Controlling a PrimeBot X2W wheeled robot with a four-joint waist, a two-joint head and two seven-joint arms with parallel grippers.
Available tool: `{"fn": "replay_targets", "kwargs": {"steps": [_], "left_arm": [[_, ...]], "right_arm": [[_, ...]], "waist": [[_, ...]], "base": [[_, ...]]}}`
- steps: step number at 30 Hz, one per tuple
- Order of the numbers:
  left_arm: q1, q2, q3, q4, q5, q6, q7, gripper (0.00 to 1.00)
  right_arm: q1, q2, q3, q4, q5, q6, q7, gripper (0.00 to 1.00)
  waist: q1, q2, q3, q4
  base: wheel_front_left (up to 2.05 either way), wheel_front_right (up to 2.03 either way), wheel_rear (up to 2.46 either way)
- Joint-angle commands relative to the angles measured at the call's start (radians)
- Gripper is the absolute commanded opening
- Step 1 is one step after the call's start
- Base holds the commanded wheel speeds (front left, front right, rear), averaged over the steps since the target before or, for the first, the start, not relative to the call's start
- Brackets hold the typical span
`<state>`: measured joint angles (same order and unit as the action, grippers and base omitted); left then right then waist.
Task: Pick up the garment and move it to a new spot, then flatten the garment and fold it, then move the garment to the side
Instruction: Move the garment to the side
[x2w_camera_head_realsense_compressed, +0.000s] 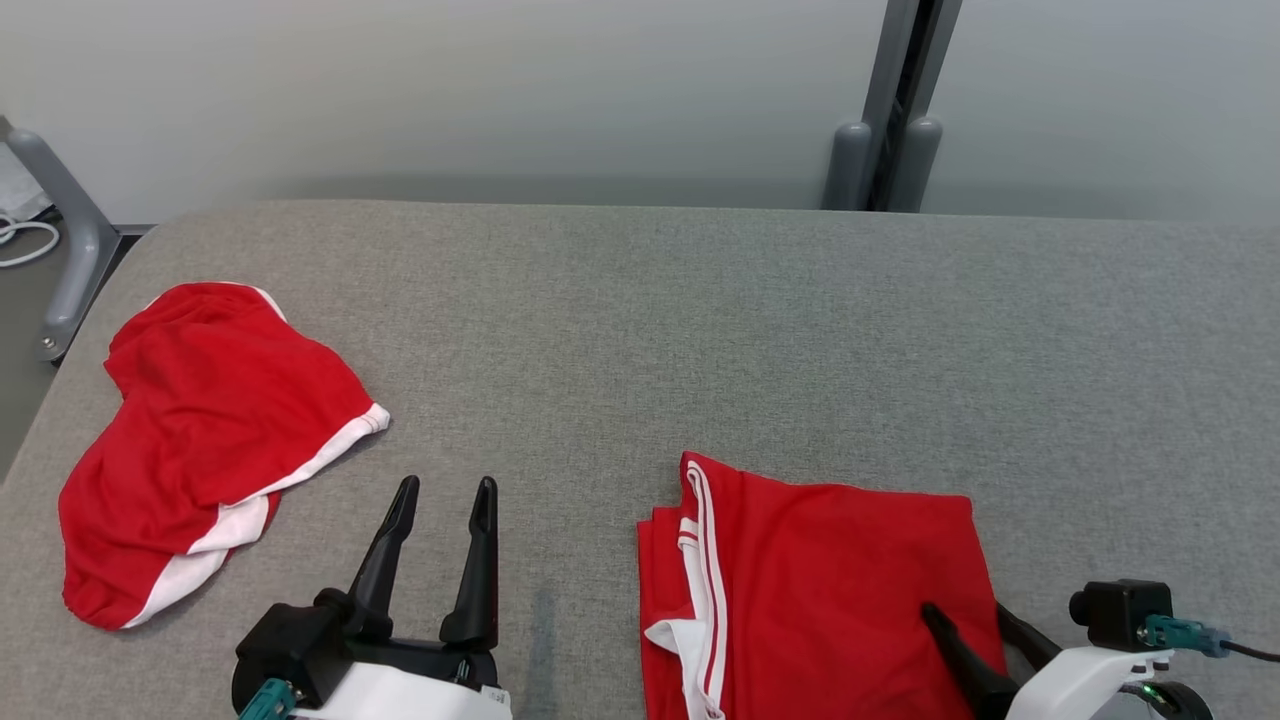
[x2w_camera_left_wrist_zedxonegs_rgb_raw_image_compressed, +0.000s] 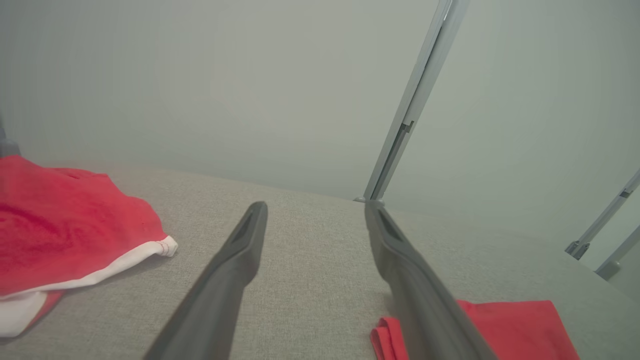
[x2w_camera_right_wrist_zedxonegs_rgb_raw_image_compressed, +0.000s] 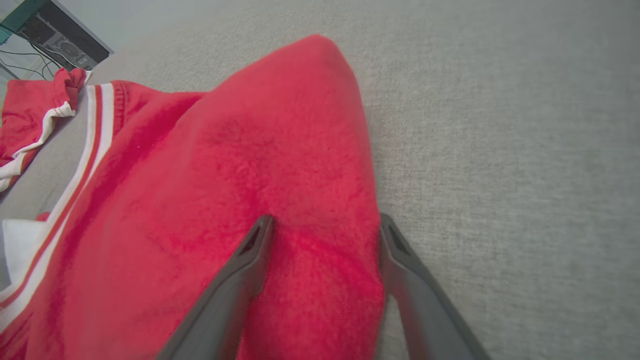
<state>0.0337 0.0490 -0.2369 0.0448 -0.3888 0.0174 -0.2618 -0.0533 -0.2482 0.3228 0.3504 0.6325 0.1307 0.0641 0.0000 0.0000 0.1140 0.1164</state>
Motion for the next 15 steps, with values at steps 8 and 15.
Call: {"fn": "replay_targets", "kwargs": {"steps": [8, 15], "left_arm": [[-0.011, 0.003, 0.004, -0.004, -0.005, 0.004, -0.004, 1.00], [-0.019, 0.003, -0.002, -0.014, 0.015, -0.003, -0.004, 1.00]], "right_arm": [[-0.023, -0.043, 0.059, 0.026, 0.024, 0.000, -0.003, 0.00], [-0.065, -0.101, 0.111, 0.024, 0.004, 0.000, 0.004, 0.00]], "waist": [[0.0000, 0.0000, -0.004, 0.006], [0.0000, 0.0000, 0.004, -0.030]], "base": [[0.00, 0.00, 0.00], [0.00, 0.00, 0.00]]}}
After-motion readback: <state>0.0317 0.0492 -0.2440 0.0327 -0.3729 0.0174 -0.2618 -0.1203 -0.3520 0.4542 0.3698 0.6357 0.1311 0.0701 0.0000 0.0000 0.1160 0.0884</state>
